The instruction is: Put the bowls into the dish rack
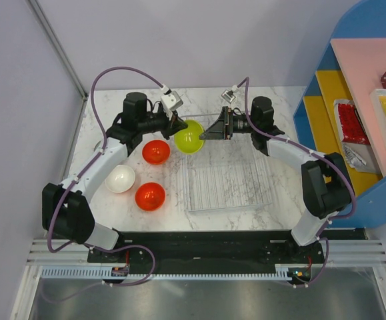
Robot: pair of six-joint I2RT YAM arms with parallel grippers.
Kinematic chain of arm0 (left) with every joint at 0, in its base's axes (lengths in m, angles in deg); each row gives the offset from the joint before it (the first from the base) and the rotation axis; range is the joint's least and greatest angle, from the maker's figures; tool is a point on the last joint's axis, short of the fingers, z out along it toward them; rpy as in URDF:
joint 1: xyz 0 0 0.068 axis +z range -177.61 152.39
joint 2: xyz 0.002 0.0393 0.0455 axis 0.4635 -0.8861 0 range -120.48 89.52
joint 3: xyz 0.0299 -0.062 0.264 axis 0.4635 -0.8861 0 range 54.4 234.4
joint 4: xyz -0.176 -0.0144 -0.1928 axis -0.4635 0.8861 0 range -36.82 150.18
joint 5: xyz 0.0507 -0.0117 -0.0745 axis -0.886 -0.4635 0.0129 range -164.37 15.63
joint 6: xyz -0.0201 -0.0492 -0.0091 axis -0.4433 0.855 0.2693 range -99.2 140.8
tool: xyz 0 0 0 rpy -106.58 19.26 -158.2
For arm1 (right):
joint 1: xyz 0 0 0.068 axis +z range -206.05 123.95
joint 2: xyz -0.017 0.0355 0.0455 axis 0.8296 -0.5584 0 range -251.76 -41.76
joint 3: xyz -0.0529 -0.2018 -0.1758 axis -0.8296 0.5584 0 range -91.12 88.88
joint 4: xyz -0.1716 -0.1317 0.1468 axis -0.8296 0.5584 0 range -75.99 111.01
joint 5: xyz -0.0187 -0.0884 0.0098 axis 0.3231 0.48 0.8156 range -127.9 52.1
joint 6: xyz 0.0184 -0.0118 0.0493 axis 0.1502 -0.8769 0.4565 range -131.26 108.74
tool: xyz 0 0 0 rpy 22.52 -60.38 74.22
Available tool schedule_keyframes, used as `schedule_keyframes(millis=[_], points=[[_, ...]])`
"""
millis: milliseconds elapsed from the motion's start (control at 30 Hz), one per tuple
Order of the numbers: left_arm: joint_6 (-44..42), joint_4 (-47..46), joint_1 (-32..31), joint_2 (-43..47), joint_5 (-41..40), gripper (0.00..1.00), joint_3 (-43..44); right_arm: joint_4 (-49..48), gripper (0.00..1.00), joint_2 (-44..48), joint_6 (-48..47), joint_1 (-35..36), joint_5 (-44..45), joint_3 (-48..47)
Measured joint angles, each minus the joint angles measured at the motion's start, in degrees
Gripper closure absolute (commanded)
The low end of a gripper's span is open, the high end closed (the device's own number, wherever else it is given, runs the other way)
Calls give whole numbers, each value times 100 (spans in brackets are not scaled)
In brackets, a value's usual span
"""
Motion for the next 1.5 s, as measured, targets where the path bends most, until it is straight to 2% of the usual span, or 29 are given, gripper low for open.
schedule_keyframes(millis=[133, 300, 333, 433, 467, 500, 533, 600, 633, 667, 800, 833, 900, 933, 967, 1000, 1100, 1300, 1433, 1500], points=[[4, 2, -22, 0, 26, 98, -74, -26, 4, -55, 9, 2, 4, 0], [11, 0, -57, 0, 76, 98, -85, -68, 16, -114, 66, 7, 26, 0], [13, 0, -57, 0, 76, 98, -90, -98, 25, -114, 76, 7, 26, 0], [13, -9, -57, 0, 68, 98, -107, -186, 37, -114, 168, 9, 26, 7], [13, -31, -55, 0, 63, 98, -107, -223, 48, -122, 225, 9, 35, 17], [15, -48, -57, 0, 44, 98, -107, -289, 53, -136, 273, 7, 33, 31], [17, -48, -59, 0, 31, 98, -107, -365, 65, -144, 328, 4, 35, 48], [17, -46, -57, 0, 26, 98, -107, -487, 78, -168, 413, 7, 39, 74], [17, -48, -57, 0, 22, 98, -107, -525, 93, -175, 446, 4, 39, 79], [20, -52, -57, 0, 17, 98, -107, -546, 100, -177, 463, 4, 39, 85], [26, -57, -68, 0, -20, 91, -107, -608, 100, -177, 511, 2, 59, 109], [28, -59, -68, 0, -24, 81, -107, -610, 100, -177, 516, 2, 63, 109], [33, -63, -70, 0, -46, 69, -107, -603, 100, -177, 509, 4, 70, 109], [52, -74, -70, -2, -44, 55, -107, -584, 100, -177, 490, 2, 79, 109], [61, -85, -76, -2, -46, 47, -107, -546, 100, -177, 437, 4, 96, 109], [79, -101, -90, -2, -50, 30, -107, -463, 100, -177, 356, 7, 114, 109], [116, -116, -111, -2, -83, 17, -107, -24, 100, -177, 7, 11, 223, 105], [146, -63, 249, 0, -26, 8, -105, 1217, 100, -177, -922, 9, 678, -24], [258, -28, 1027, 17, 98, 4, -116, 2208, 100, -140, -1700, -13, 1276, -345], [334, -17, 1462, 48, 118, 4, -168, 2817, 100, -81, -2179, -26, 1843, -581]])
